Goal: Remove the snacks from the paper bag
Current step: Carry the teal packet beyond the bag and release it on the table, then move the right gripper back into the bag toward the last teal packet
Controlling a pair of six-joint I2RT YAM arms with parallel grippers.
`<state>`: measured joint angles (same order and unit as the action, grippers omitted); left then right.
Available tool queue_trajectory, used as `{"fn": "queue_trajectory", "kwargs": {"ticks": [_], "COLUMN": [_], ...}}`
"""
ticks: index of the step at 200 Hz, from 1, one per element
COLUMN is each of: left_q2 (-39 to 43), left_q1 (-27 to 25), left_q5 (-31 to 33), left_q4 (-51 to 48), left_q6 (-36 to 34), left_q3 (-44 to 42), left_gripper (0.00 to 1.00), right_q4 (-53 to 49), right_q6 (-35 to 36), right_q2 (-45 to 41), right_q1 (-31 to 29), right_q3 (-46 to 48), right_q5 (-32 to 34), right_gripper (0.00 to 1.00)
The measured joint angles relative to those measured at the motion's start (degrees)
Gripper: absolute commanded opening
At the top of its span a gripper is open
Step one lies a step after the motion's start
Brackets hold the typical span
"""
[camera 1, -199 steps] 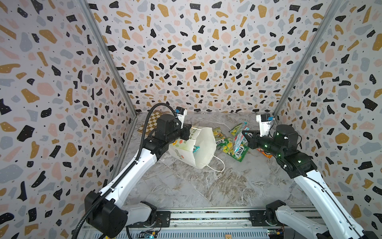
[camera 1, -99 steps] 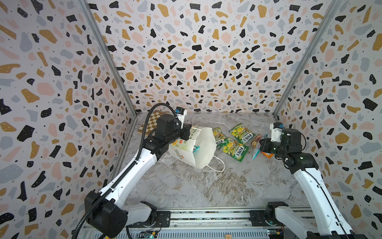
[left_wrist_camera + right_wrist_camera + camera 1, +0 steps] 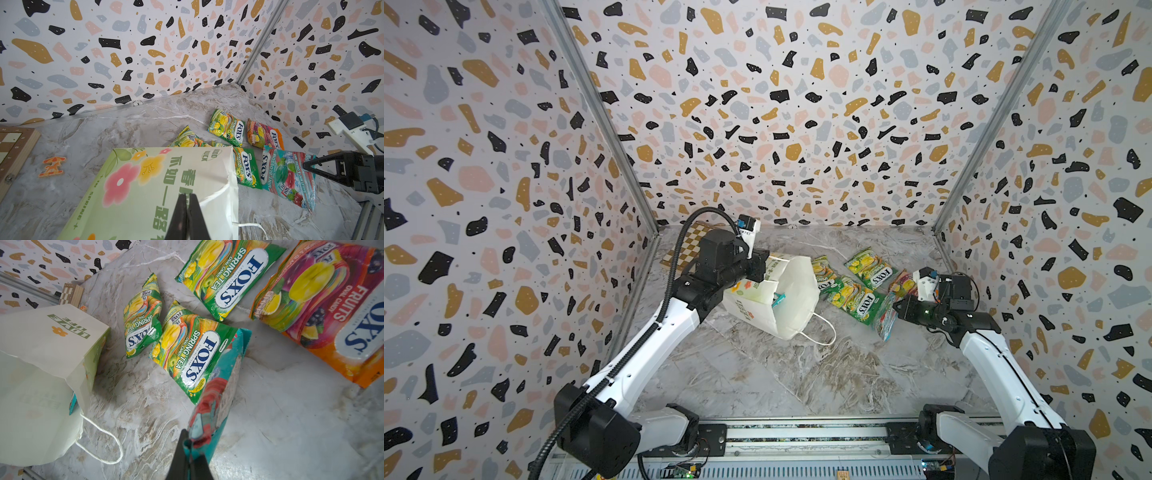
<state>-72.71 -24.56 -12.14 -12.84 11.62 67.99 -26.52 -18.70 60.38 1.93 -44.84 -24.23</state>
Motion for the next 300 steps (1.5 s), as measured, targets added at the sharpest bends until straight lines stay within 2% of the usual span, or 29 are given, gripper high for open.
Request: {"fn": "queue_trajectory", "kwargs": {"ticks": [82,110,134,142,157,172,194,216,244,300], "left_q2": [0.0,0.0,0.0,0.0,0.0,0.0,0.0,0.0,0.0,0.04], "left_q1": [0.0,0.0,0.0,0.0,0.0,0.0,0.0,0.0,0.0,-0.02], "left_q5": [0.0,0.0,-0.02,-0.02,-0.22,-0.42,-0.72,-0.85,-0.9,-2.58], "left_q4": [0.42,0.42,0.42,0.42,0.44,0.44,0.44,0.44,0.52,1.53], "left_q6": [0.0,0.0,0.02,0.02,0.02,0.02,0.02,0.02,0.02,0.2], "left_q3": [-0.04,-0.04,-0.04,-0.04,-0.04,-0.04,-0.04,-0.07,-0.09,-0.13], "left_gripper": [0.0,0.0,0.0,0.0,0.0,0.0,0.0,0.0,0.0,0.0], "right_q4": [0.35,-0.2,-0.39,-0.46,-0.52,-0.66,-1.01,-0.98,-0.42,8.72], "right_q6": [0.0,0.04,0.02,-0.02,0.02,0.0,-0.37,-0.55,-0.5,-1.57], "right_q2": [1.73,2.8,2.97,2.97,2.97,2.97,2.89,2.27,0.63,-3.43], "right_q1": [0.11,0.11,0.11,0.11,0.11,0.11,0.09,0.09,0.09,-2.54], "right_q3": [2.19,2.69,2.69,2.69,2.69,2.69,2.67,2.67,2.62,4.07], "right_q5": [9.9,12.68,15.26,16.09,17.57,19.8,23.06,25.2,23.67,6.93], "right_gripper": [0.0,0.11,0.13,0.17,0.38,0.52,0.58,0.59,0.6,0.62]}}
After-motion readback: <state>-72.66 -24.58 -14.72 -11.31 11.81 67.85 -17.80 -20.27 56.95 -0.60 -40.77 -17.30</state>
